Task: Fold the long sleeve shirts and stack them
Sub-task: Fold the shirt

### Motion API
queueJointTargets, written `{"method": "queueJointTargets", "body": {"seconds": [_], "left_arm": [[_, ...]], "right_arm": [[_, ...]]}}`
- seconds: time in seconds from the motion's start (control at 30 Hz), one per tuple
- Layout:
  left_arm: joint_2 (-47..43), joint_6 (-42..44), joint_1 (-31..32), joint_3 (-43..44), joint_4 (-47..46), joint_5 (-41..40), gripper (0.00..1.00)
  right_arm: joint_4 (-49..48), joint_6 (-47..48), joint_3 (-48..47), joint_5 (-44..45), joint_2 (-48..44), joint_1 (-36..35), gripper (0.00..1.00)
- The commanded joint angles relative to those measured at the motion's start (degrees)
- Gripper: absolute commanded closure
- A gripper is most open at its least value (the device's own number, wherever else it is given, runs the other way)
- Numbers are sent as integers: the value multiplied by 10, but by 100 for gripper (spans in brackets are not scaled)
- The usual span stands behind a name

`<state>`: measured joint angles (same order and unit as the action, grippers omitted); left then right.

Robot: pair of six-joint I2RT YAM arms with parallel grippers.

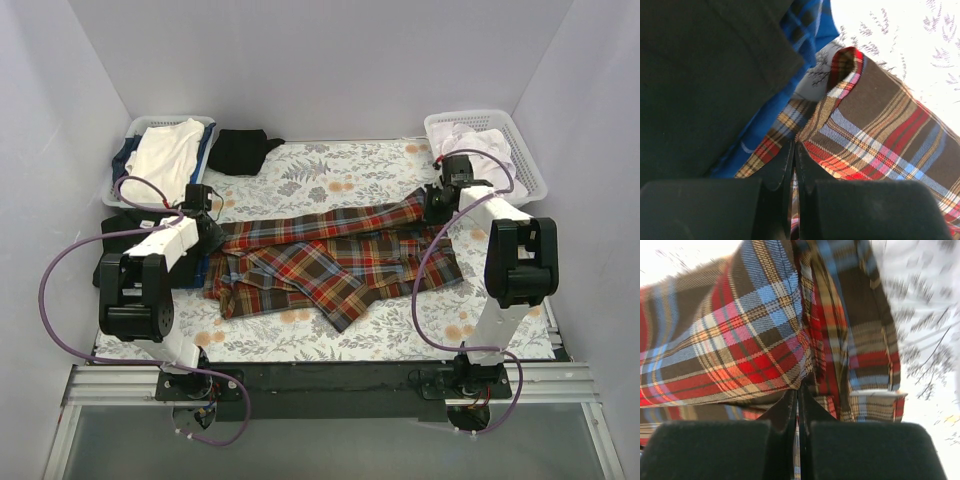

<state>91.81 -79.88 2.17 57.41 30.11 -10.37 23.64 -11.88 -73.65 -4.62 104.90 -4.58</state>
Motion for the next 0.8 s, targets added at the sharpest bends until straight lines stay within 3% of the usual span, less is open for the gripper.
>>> {"method": "queueJointTargets", "body": {"seconds": [0.0, 0.1, 0.17, 0.2, 0.27, 0.3, 0.43, 0.53, 0.77], "left_arm": [[-20, 2, -8, -5, 6, -14, 100], [-16, 5, -8, -1, 4, -11, 92], [-15, 8, -8, 5, 7, -9, 83], [-17, 9, -8, 9, 7, -9, 72], [-22, 14, -8, 18, 7, -8, 64], [-24, 17, -8, 22, 9, -10, 55], [-32, 19, -8, 37, 18, -10, 54], [-44, 17, -8, 39, 22, -13, 54], [-75, 25, -8, 47, 1, -5, 54]], "right_arm": [[17, -11, 18, 26, -10, 7, 99], [51, -23, 17, 43, 0, 6, 96], [64, -28, 21, 43, -9, 7, 76], [69, -31, 23, 60, -15, 6, 71], [78, -37, 29, 65, -47, 6, 59], [85, -39, 38, 65, -58, 7, 58], [84, -42, 61, 50, -114, 6, 57], [48, -50, 60, -14, -133, 5, 59], [12, -73, -25, -77, -43, -17, 66]]}}
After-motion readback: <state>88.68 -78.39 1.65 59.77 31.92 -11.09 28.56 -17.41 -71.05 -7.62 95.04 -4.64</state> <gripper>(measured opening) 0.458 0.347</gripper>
